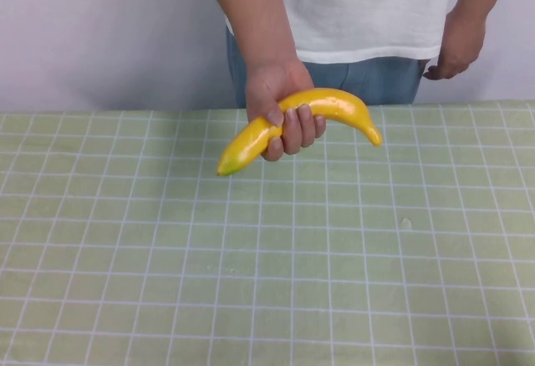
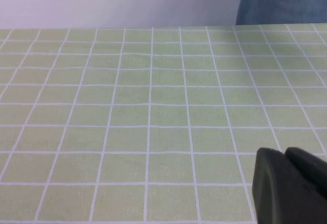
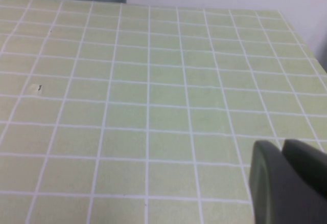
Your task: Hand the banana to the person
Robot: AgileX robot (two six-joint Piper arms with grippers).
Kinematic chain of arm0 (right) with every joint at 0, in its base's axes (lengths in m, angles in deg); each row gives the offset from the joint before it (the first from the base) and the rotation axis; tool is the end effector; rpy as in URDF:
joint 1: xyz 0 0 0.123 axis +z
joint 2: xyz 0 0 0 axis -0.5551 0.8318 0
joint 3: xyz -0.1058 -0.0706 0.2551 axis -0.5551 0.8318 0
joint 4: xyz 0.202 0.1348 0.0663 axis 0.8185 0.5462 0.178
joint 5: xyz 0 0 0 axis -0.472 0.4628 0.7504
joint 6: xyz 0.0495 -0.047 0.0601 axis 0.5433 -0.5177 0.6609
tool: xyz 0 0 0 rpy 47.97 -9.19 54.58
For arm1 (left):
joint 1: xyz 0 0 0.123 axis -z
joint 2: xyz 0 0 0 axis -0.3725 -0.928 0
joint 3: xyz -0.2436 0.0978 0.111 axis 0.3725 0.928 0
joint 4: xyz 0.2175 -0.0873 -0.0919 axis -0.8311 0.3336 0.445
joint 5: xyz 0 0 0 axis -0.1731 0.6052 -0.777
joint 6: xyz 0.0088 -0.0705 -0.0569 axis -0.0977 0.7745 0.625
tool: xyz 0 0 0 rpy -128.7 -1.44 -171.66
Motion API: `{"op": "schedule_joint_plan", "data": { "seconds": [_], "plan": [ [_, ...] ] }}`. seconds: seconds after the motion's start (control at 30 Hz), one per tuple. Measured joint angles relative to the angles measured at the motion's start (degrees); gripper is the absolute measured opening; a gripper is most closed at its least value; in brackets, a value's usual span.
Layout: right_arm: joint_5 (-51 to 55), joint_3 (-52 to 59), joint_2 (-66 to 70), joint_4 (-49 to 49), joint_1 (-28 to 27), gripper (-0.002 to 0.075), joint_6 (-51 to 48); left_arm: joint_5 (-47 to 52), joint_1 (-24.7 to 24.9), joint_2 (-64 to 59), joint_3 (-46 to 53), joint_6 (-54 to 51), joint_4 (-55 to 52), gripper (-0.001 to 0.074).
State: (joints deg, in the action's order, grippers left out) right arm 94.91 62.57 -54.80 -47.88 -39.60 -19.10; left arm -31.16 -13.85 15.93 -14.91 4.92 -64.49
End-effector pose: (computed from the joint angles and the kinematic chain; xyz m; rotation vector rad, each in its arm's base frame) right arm 0.0538 -0.0045 0.1698 0.0139 1.8979 -0.1136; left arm 0.0526 -0.0049 0.1734 0.1560 1.8475 -0.0391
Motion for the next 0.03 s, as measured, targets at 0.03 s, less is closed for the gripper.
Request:
{"op": "schedule_joint_plan", "data": {
  "seconds": [0.03],
  "plan": [
    [0.00, 0.00, 0.00, 0.00, 0.00, -0.0007, 0.00, 0.00, 0.00, 0.00, 0.00, 0.00, 0.00, -0.0004]
  ]
}}
